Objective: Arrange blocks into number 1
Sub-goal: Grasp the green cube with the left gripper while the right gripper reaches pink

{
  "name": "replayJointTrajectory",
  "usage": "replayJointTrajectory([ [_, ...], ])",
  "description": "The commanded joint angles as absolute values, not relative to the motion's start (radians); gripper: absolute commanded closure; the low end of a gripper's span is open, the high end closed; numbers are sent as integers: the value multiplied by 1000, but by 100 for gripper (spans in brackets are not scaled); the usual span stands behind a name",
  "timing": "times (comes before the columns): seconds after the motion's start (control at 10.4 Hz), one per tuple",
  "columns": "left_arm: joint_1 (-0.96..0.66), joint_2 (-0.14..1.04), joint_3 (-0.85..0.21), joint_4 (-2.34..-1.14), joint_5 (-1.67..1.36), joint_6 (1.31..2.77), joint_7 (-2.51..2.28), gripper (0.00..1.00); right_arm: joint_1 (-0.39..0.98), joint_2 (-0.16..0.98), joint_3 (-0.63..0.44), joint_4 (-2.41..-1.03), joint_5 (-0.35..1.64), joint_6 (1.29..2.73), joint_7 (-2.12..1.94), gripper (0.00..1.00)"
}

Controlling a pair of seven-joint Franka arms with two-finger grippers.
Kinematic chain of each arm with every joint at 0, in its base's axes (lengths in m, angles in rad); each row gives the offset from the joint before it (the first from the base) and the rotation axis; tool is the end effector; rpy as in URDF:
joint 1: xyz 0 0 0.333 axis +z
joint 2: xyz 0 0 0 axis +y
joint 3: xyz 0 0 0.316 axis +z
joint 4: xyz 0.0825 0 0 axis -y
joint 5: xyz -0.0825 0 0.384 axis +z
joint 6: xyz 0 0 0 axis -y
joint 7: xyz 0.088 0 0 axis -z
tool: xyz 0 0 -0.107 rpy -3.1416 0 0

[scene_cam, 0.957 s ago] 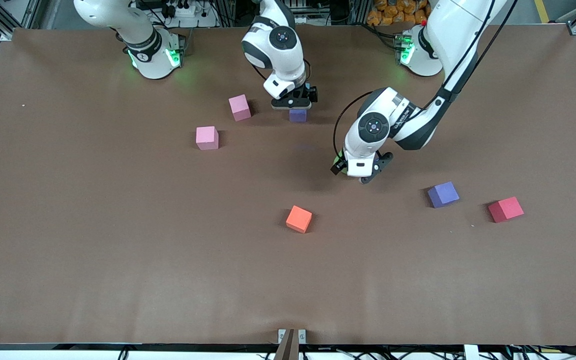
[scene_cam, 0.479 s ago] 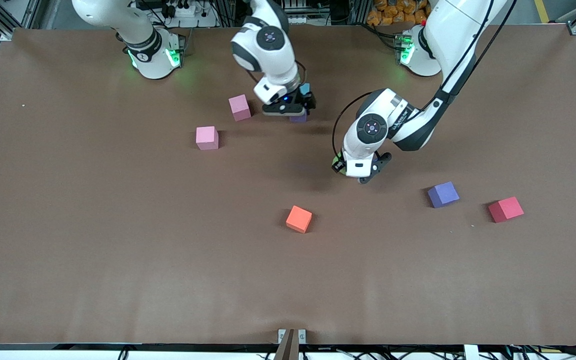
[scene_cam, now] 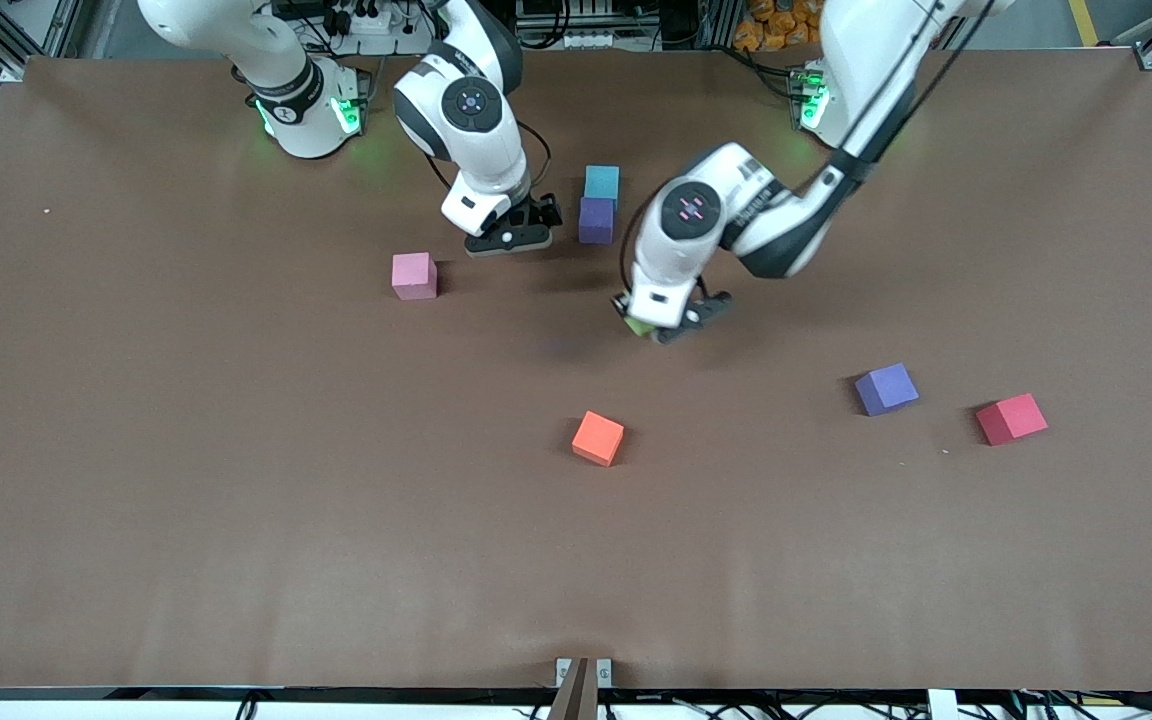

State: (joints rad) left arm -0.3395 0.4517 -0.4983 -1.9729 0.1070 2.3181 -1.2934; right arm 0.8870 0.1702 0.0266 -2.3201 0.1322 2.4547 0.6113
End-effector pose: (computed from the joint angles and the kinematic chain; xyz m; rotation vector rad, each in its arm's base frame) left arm 0.4158 -0.4426 0.2611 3.0419 0.6450 -0.2186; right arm 0.3160 0.4097 0.2650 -3.0857 -0.3068 0.1327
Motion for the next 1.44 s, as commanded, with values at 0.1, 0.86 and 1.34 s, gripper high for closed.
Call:
replayJointTrajectory([
  [0.1,-416,445,-495,-1960,132,2267,-1131,100,874,5,41,-2497,118,2471,517,0],
  [0.86,-517,515,-485,-1911,129,2256,-971,100,781,-12,41,-2597,120,2503,417,0],
  [1.34,-540,534,-483,-1917,132,2256,-965,100,798,18,43,-2597,135,2530,422,0],
])
